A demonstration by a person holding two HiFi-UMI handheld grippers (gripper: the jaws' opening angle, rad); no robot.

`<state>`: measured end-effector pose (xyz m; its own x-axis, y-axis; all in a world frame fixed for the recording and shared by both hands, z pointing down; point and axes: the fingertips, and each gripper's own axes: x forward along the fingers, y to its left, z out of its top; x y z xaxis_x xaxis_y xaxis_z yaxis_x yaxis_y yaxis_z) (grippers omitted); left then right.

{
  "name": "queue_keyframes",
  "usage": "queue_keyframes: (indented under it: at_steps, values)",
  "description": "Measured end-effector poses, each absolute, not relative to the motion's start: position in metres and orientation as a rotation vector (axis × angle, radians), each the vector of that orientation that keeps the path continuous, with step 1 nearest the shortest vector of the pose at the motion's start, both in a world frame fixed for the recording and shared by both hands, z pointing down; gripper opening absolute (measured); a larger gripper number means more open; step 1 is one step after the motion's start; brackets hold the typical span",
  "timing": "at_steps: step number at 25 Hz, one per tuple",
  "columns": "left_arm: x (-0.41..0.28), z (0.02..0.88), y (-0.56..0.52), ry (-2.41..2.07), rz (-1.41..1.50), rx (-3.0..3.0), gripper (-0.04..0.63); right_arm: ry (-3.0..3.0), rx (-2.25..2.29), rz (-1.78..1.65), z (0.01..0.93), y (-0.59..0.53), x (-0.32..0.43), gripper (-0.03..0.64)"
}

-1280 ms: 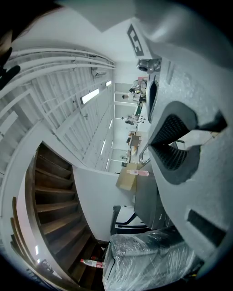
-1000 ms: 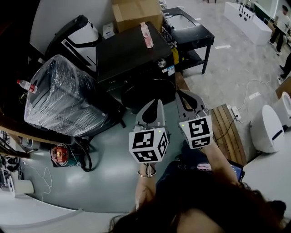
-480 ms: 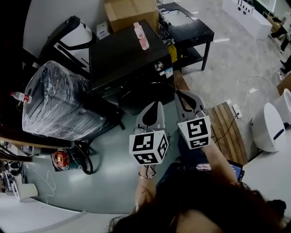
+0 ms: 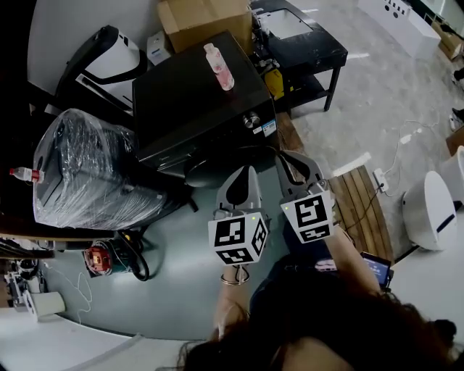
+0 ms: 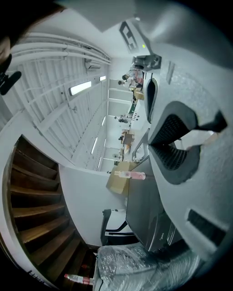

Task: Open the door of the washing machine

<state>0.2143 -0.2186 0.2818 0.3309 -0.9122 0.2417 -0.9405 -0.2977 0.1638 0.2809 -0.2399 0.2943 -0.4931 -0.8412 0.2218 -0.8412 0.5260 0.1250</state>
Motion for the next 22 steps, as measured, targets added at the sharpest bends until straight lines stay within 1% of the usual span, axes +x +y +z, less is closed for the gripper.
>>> queue_keyframes:
  at_steps: [8,13,22]
  values:
    - [0.216,0.312,-0.276,-1.752,0.127,2.242,0.011,-2.505,1.284,0.037,0.334,-0.3,0.285,0.003]
    - [0.214,0.337,-0.301,-1.795,0.126,2.182,0.011,-2.503,1.18,0.039,0.362,-0.327,0.281,0.032]
    - [0.206,0.385,-0.339,-1.827,0.139,2.096,0.011,-2.488,0.991,0.015,0.414,-0.362,0.261,0.051]
